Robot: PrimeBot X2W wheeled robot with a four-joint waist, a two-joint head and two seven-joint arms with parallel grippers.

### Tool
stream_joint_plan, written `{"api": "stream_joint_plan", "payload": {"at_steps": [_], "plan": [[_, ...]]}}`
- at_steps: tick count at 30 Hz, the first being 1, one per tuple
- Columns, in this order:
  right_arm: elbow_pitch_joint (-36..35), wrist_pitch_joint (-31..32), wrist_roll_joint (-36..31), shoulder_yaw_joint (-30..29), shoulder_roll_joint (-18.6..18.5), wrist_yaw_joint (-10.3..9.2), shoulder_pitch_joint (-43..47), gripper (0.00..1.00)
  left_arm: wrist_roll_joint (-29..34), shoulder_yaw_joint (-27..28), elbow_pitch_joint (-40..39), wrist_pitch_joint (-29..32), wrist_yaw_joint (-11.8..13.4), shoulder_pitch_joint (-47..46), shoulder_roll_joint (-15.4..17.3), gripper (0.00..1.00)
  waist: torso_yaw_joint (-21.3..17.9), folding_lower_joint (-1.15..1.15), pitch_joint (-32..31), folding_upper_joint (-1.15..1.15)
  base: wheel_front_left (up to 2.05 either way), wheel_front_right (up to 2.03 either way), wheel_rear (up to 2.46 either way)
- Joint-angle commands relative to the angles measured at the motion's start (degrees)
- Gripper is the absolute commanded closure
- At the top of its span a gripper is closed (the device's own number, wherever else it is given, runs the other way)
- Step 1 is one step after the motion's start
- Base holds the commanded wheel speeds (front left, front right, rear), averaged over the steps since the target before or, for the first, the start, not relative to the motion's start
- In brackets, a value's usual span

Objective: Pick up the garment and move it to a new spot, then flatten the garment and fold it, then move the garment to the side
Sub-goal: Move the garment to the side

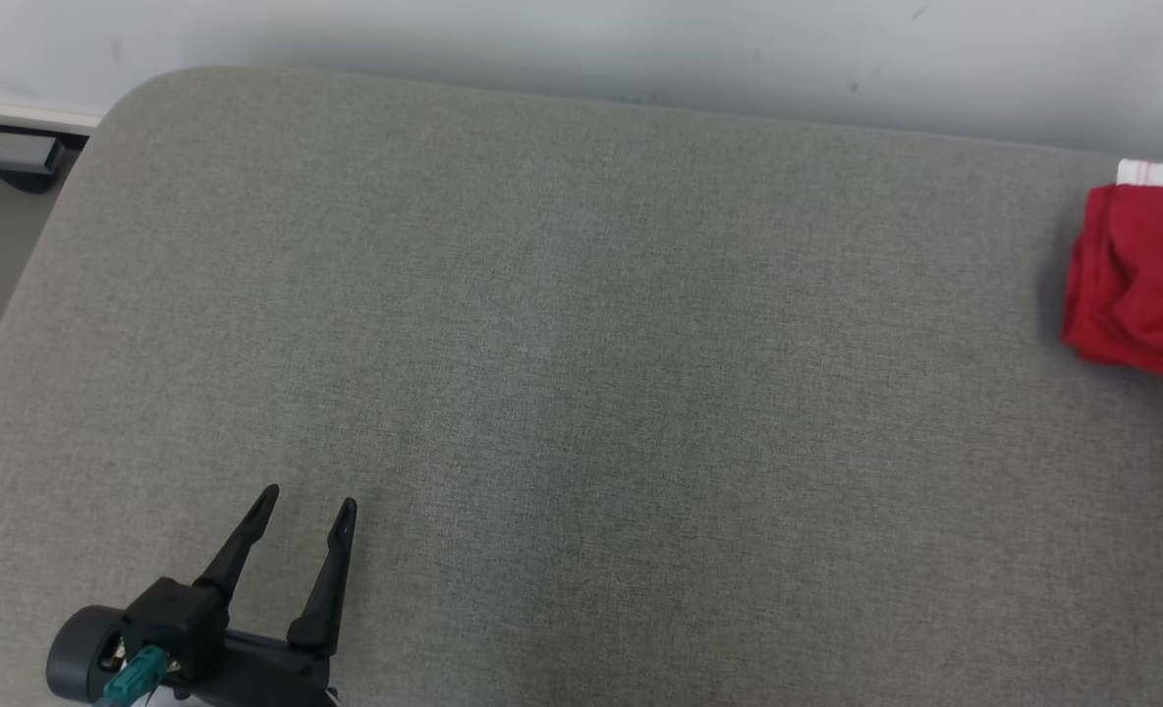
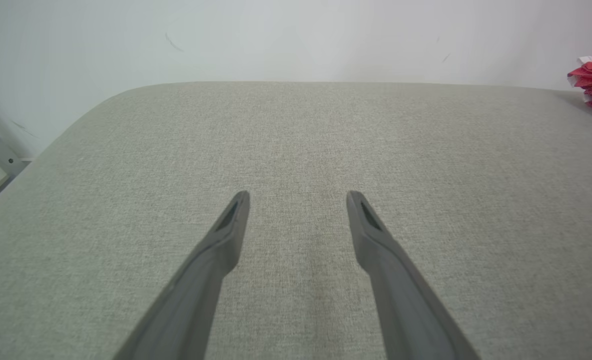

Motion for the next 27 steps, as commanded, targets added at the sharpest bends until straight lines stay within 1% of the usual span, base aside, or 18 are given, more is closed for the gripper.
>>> {"api": "stream_joint_plan", "payload": {"at_steps": [1, 5, 12, 18, 24, 25, 26, 27], "plan": [[0.13, 0.28, -0.73, 0.44, -0.86, -0.03, -1.14, 1.0, 0.59, 0.23, -0.3, -0.49, 0.03, -0.72, 0.58, 0.0, 0.21, -0.01, 0.54, -0.01, 0.0, 0.0, 0.0], [-0.64, 1.5, -1.8, 1.52, -2.26, -0.03, -3.27, 1.0, 0.54, 0.32, -0.92, -0.52, 0.21, -0.81, 0.88, 0.0, 0.37, -0.01, 0.94, -0.01, 0.0, 0.0, 0.0], [-1.25, 3.49, -3.67, 3.42, -5.26, -0.03, -5.69, 1.0, 0.97, 0.39, -2.91, -0.52, 1.46, -0.38, 1.47, 0.0, 0.91, -0.01, 1.03, -0.01, 0.0, 0.0, 0.0], [-0.62, 4.09, -4.62, 4.11, -6.29, -0.03, -6.42, 1.0, 0.77, 0.64, -4.06, -0.37, 1.87, 0.16, 2.13, 0.0, 1.13, -0.01, 1.31, -0.01, 0.0, 0.0, 0.0], [0.51, 3.0, -6.02, 4.7, -5.82, -0.03, -7.41, 1.0, 0.5, 0.66, -4.94, -0.04, 2.28, 0.32, 2.62, 0.0, 1.21, -0.01, 1.92, -0.01, 0.0, 0.0, 0.0], [0.98, 2.44, -6.44, 4.91, -5.77, -0.03, -7.65, 0.76, 0.41, 0.66, -5.02, -0.07, 2.26, 0.3, 2.66, 0.0, 1.23, -0.01, 1.99, -0.01, 0.0, 0.0, 0.0], [1.19, 1.91, -7.01, 5.23, -5.67, -0.03, -7.75, 0.37, 0.32, 0.65, -5.08, -0.06, 2.32, 0.29, 2.68, 0.0, 1.26, -0.01, 2.05, -0.01, 0.0, 0.0, 0.0], [1.44, 1.15, -7.58, 5.46, -5.69, -0.03, -8.03, 0.06, 0.24, 0.65, -5.11, -0.07, 2.37, 0.28, 2.74, 0.0, 1.28, -0.01, 2.13, -0.01, 0.0, 0.0, 0.0]]}}
